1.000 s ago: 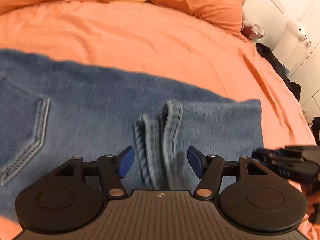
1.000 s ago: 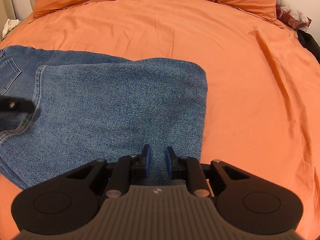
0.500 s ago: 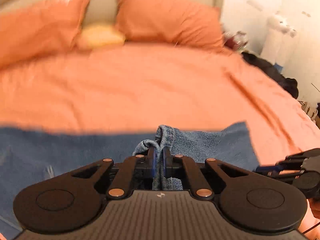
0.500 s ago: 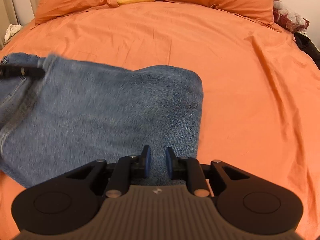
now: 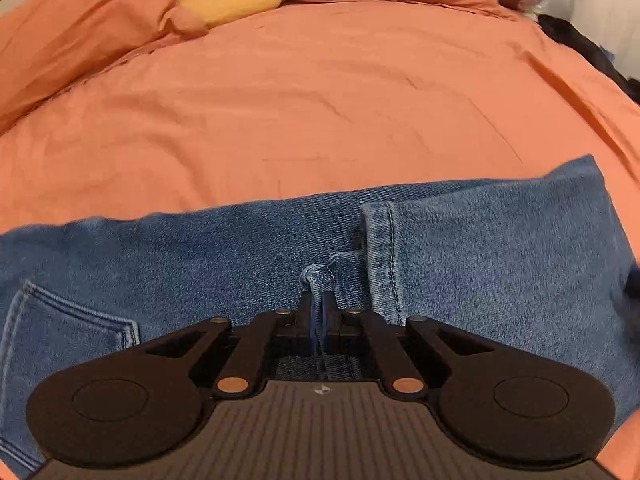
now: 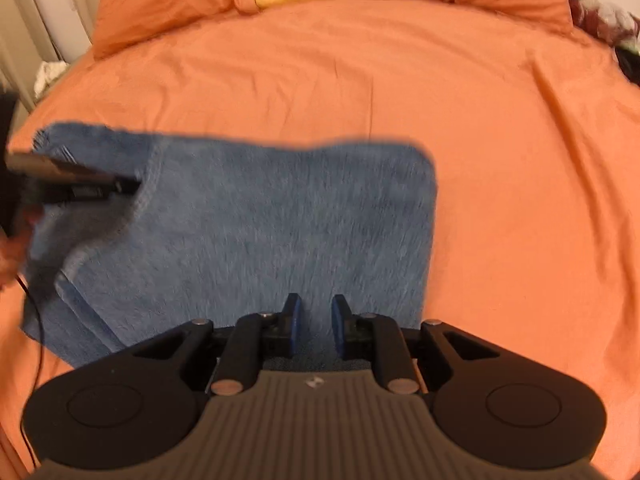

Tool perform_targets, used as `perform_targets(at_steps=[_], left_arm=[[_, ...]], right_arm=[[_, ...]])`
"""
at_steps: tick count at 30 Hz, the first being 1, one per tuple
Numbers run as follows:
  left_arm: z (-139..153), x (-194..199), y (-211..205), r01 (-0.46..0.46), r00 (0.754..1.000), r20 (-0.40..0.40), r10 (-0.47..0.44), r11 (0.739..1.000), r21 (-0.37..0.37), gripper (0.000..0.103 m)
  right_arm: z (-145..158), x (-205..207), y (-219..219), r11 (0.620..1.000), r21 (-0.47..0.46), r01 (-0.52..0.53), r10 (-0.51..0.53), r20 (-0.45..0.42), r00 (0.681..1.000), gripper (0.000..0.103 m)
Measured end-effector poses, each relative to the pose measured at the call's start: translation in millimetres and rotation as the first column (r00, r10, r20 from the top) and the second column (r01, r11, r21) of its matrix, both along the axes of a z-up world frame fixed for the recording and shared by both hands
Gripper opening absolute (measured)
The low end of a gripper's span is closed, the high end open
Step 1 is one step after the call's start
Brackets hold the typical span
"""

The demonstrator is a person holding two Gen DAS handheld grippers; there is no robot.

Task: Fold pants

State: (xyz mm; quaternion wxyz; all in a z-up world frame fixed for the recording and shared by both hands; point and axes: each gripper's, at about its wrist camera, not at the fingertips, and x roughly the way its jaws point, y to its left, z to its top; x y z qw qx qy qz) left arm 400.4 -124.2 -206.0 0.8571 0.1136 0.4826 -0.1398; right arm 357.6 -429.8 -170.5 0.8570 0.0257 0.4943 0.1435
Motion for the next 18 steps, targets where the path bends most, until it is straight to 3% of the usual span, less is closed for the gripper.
perform_targets(at_steps=[3,5,9,11,14,18], left_arm=[[2,0,3,0.022,1.000,-0.006,-0.022,1.000,-0.007,0.003],[5,1,4,0.030,1.000,-0.005,-0.031,0.999,-0.028,0.004],[15,-6,21,0.047,0.999,0.009,-0.047,0.994,-0.099,0.014],[18,-12,27,0.049,0.999,0.012,-0.048,0.992,-0.119,0.014],[23,-21,32,0.063,0.998,0.008,-0.062,0.992,-0.106,0.019],[37,-38,45,0.055,0.998,0.004,-0.055,0.995,-0.087,0.021]], right_arm=[[7,25,-7,0.998,-0.049,0.029,-0.027,0.038,0.999,0.014],[3,45,-11,0.997,-0.034,0.064,-0.063,0.034,0.997,0.015],[-27,69,5,0.997,-0.051,0.054,-0.056,-0.028,0.998,0.015],[-43,75,11,0.996,-0.065,0.065,-0.069,-0.057,0.996,0.015],[-45,81,12,0.995,-0.059,0.080,-0.085,-0.078,0.993,0.015],[-32,72,21,0.992,-0.122,0.044,-0.054,-0.079,0.995,0.014]])
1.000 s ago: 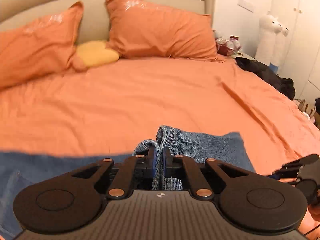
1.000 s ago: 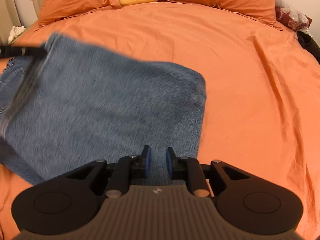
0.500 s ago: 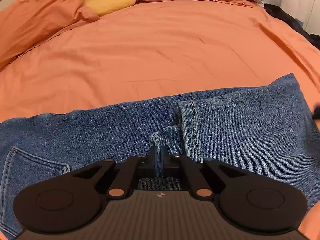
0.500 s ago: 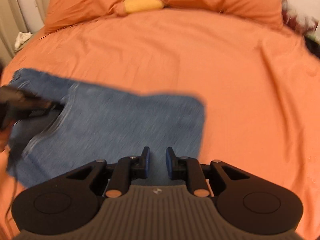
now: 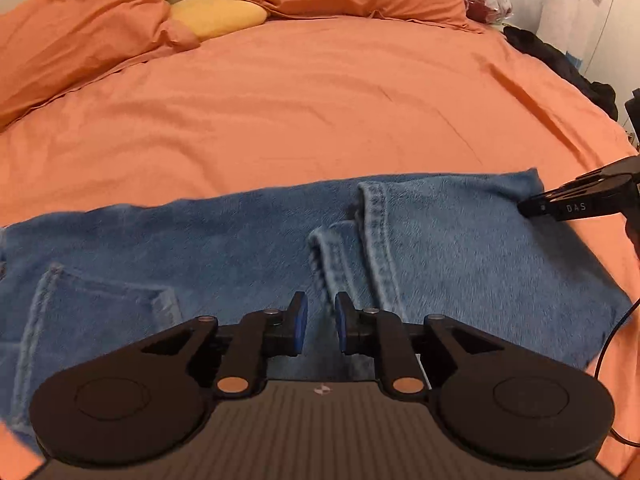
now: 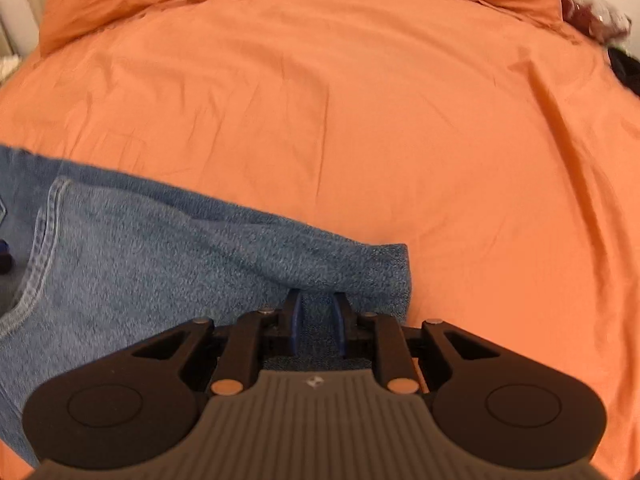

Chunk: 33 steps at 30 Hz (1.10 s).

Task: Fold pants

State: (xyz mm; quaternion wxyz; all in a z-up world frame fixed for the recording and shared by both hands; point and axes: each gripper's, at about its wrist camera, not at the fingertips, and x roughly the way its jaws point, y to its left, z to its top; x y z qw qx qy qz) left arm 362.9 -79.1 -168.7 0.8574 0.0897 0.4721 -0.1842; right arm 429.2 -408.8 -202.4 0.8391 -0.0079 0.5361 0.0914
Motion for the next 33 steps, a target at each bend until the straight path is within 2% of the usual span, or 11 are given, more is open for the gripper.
perform_targets(at_steps=[4,7,10,13,18,25,29,31,33], left_arm=[[21,-24,13,0.001,1.000,0.010,-0.001,1.000,-0.015,0.030],[30,-44,21,-0.002,1.000,0.025,0.003,1.000,-0.009,0.031],[34,-61,31,-0.032,0.999,0.032,0.031,0.999,0.029,0.031],[37,-74,51,-0.083,0.996,0.035,0.081,0.996,0.035,0.037],[47,-89,98,-0.198,0.980,0.023,0.199,0.980,-0.028,0.052],[36,-97,147,-0.362,0.932,0.005,0.364,0.929,-0.077,0.064],[27,-104,162,-0.491,0.864,0.072,0.499,0.865,-0.101,0.077],[22,-104,169,-0.524,0.841,0.060,0.537,0.838,-0.151,0.081],[14,-100,176,-0.541,0.831,0.018,0.555,0.817,-0.199,0.083]], right_arm=[[20,-40,-2,0.999,0.040,-0.022,0.022,-0.011,1.000,0.014],[31,-84,-1,0.998,0.050,-0.043,0.043,-0.003,0.999,0.014],[39,-123,1,0.998,0.047,-0.041,0.040,0.033,0.999,0.014],[33,-142,6,0.997,0.064,-0.037,0.035,0.034,0.999,0.015],[-1,-149,37,0.995,-0.053,-0.087,0.091,0.096,0.991,0.015],[8,-145,58,0.969,-0.181,-0.167,0.182,0.074,0.980,0.014],[24,-149,64,0.963,-0.202,-0.180,0.200,0.083,0.976,0.013],[37,-150,72,0.958,-0.188,-0.217,0.242,0.118,0.963,0.016],[48,-147,87,0.942,-0.196,-0.274,0.303,0.138,0.943,0.032]])
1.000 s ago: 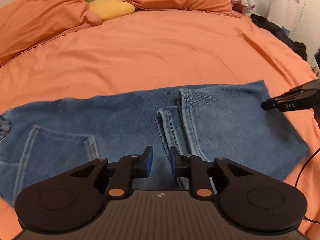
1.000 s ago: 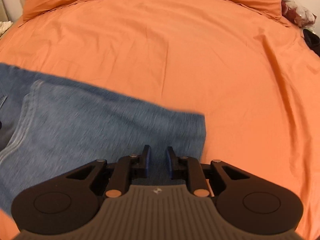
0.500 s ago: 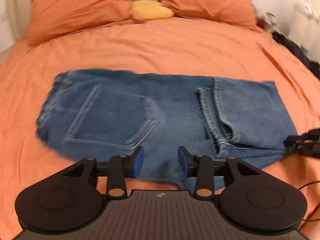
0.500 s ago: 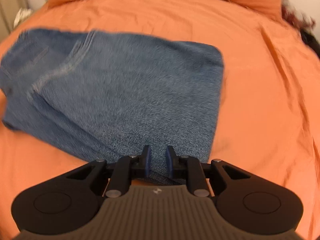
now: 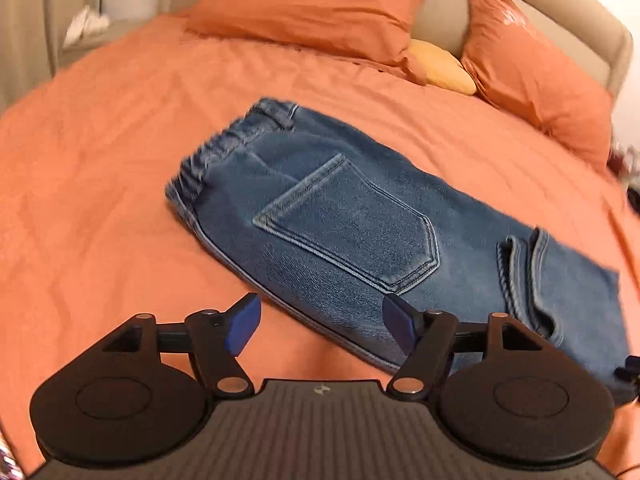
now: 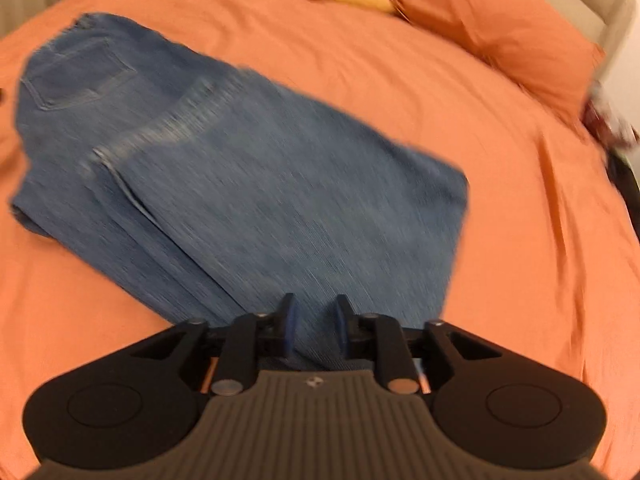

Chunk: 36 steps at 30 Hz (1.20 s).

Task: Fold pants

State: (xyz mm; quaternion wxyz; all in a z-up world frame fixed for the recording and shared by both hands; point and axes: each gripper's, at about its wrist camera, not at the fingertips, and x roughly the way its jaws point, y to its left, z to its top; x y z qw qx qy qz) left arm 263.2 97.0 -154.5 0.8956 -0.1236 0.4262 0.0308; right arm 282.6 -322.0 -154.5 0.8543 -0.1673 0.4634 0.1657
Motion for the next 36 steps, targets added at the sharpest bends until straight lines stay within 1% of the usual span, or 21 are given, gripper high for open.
perform_targets(at_steps=[3,4,5,6,8,10,13,17,20,21,23,24,26,27,28,29,30,32,33,35,36], left_arm=[[-9,9,14,-0.036,0.999,-0.011,0.035,0.998,-0.052,0.083],[-11,11,21,-0.057,0.998,-0.004,0.057,0.996,-0.070,0.083],[-13,12,28,-0.086,0.996,-0.001,0.086,0.992,-0.088,0.084],[-14,13,36,-0.117,0.993,-0.001,0.118,0.987,-0.110,0.084],[-20,16,52,-0.181,0.983,-0.005,0.183,0.970,-0.164,0.085],[-27,17,66,-0.239,0.970,-0.009,0.242,0.949,-0.207,0.085],[-37,23,83,-0.287,0.956,-0.014,0.294,0.921,-0.262,0.086],[-47,29,105,-0.336,0.934,-0.008,0.356,0.872,-0.357,0.086],[-56,36,117,-0.362,0.919,-0.003,0.394,0.841,-0.402,0.087],[-59,39,119,-0.363,0.918,-0.009,0.396,0.833,-0.418,0.087],[-65,46,124,-0.358,0.919,-0.019,0.393,0.815,-0.456,0.087],[-68,49,126,-0.362,0.916,-0.021,0.400,0.804,-0.471,0.087],[-74,57,131,-0.386,0.908,-0.044,0.417,0.792,-0.473,0.088],[-78,61,134,-0.395,0.904,-0.055,0.423,0.782,-0.483,0.093],[-82,63,136,-0.401,0.900,-0.057,0.433,0.768,-0.500,0.094],[-85,66,137,-0.402,0.898,-0.054,0.438,0.761,-0.509,0.094],[-86,69,136,-0.396,0.900,-0.048,0.433,0.766,-0.507,0.094],[-86,78,132,-0.366,0.915,-0.032,0.403,0.793,-0.487,0.093],[-87,81,131,-0.363,0.916,-0.031,0.399,0.797,-0.482,0.091],[-87,80,130,-0.368,0.914,-0.030,0.404,0.797,-0.478,0.085],[-86,79,130,-0.365,0.916,-0.027,0.401,0.802,-0.473,0.080]], right_arm=[[12,10,25,0.993,-0.004,-0.121,0.121,0.003,0.993,0.042],[15,14,35,0.987,-0.010,-0.162,0.162,-0.006,0.987,0.043],[16,20,44,0.979,-0.020,-0.202,0.202,-0.016,0.979,0.047],[17,25,53,0.969,-0.032,-0.244,0.244,-0.023,0.970,0.052],[16,36,71,0.945,-0.070,-0.319,0.318,-0.020,0.948,0.057],[13,49,87,0.927,-0.115,-0.358,0.358,-0.022,0.934,0.058],[10,70,102,0.915,-0.135,-0.379,0.378,-0.038,0.925,0.058],[5,89,117,0.904,-0.099,-0.415,0.409,-0.079,0.909,0.058],[-10,94,129,0.884,-0.124,-0.452,0.437,-0.130,0.890,0.058],[-16,96,131,0.880,-0.128,-0.458,0.440,-0.146,0.886,0.057],[-28,100,133,0.882,-0.115,-0.457,0.436,-0.170,0.884,0.057],[-30,104,132,0.887,-0.098,-0.451,0.429,-0.182,0.885,0.058],[-32,115,127,0.901,-0.057,-0.429,0.408,-0.216,0.887,0.058],[-31,118,124,0.904,-0.044,-0.426,0.406,-0.228,0.885,0.058],[-31,120,123,0.902,-0.041,-0.429,0.409,-0.234,0.882,0.058],[-32,120,124,0.899,-0.048,-0.436,0.414,-0.238,0.879,0.058],[-32,120,127,0.894,-0.060,-0.445,0.419,-0.241,0.875,0.059],[-34,122,132,0.888,-0.077,-0.454,0.423,-0.254,0.870,0.060],[-35,124,133,0.886,-0.078,-0.456,0.423,-0.262,0.867,0.061],[-35,128,134,0.879,-0.073,-0.472,0.437,-0.275,0.856,0.061],[-35,130,133,0.880,-0.062,-0.471,0.437,-0.284,0.854,0.062]])
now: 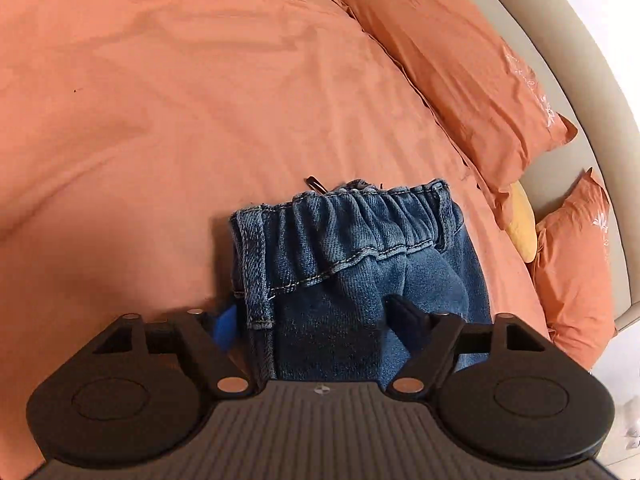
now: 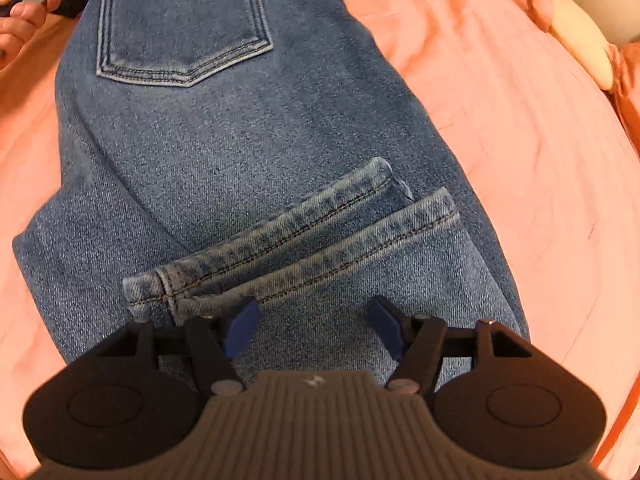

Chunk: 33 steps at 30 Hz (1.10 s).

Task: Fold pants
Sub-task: 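Grasp the elastic waistband with the left gripper and fold it over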

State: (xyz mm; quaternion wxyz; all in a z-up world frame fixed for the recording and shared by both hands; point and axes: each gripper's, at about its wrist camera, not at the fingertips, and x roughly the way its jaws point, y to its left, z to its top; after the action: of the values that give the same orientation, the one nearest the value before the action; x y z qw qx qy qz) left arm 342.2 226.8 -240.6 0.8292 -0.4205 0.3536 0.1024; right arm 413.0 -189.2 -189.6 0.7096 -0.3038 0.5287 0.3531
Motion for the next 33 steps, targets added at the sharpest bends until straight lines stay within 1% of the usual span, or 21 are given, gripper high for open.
perform_targets(at_steps=[4,6,8,9,13,16,17,19,21,23,25,27,29,31,33], left_arm=[[7,-5,-2,0.000,1.000,0.016,0.000,1.000,0.018,0.068],[18,-10,-8,0.005,0.999,0.054,-0.008,0.999,0.053,0.062],[36,-18,-17,0.026,0.993,0.114,-0.038,0.994,0.105,0.058],[45,-21,-21,0.040,0.990,0.131,-0.053,0.994,0.100,0.056],[87,-32,-44,0.075,0.970,0.219,-0.105,0.987,0.143,0.050],[126,-35,-74,0.124,0.953,0.241,-0.182,0.963,0.238,0.049],[140,-36,-86,0.145,0.944,0.250,-0.213,0.953,0.267,0.049],[166,-38,-111,0.180,0.926,0.261,-0.272,0.927,0.329,0.047],[189,-40,-139,0.205,0.909,0.270,-0.318,0.903,0.377,0.046],[209,-44,-172,0.226,0.889,0.270,-0.371,0.866,0.446,0.046],[224,-48,-212,0.241,0.867,0.259,-0.426,0.812,0.531,0.046],[235,-54,-254,0.259,0.846,0.233,-0.479,0.752,0.606,0.046],[240,-58,-295,0.280,0.822,0.202,-0.533,0.686,0.671,0.046],[239,-59,-340,0.321,0.791,0.139,-0.596,0.597,0.735,0.046],[231,-60,-386,0.360,0.754,0.064,-0.654,0.492,0.793,0.046]], right_arm=[[-1,7,-8,0.999,0.033,0.005,-0.005,-0.009,1.000,0.062],[0,7,-15,0.998,0.058,0.016,-0.016,-0.001,1.000,0.062],[1,4,-22,0.997,0.078,0.025,-0.026,0.016,1.000,0.062],[1,2,-24,0.996,0.083,0.029,-0.031,0.025,0.999,0.062],[7,-8,-36,0.993,0.094,0.066,-0.070,0.048,0.996,0.062],[18,-16,-48,0.981,0.138,0.136,-0.144,0.050,0.988,0.060],[23,-18,-59,0.970,0.163,0.180,-0.190,0.047,0.981,0.057],[34,-25,-85,0.941,0.217,0.258,-0.273,0.038,0.961,0.057],[44,-38,-113,0.922,0.244,0.300,-0.319,0.043,0.947,0.057],[50,-52,-141,0.908,0.254,0.332,-0.355,0.048,0.934,0.057],[53,-64,-168,0.895,0.262,0.360,-0.386,0.054,0.921,0.057],[54,-74,-192,0.880,0.268,0.392,-0.422,0.062,0.904,0.057],[54,-81,-216,0.856,0.274,0.439,-0.471,0.062,0.880,0.057],[52,-89,-237,0.823,0.296,0.484,-0.517,0.041,0.855,0.057],[51,-94,-255,0.797,0.319,0.513,-0.547,0.022,0.837,0.057]])
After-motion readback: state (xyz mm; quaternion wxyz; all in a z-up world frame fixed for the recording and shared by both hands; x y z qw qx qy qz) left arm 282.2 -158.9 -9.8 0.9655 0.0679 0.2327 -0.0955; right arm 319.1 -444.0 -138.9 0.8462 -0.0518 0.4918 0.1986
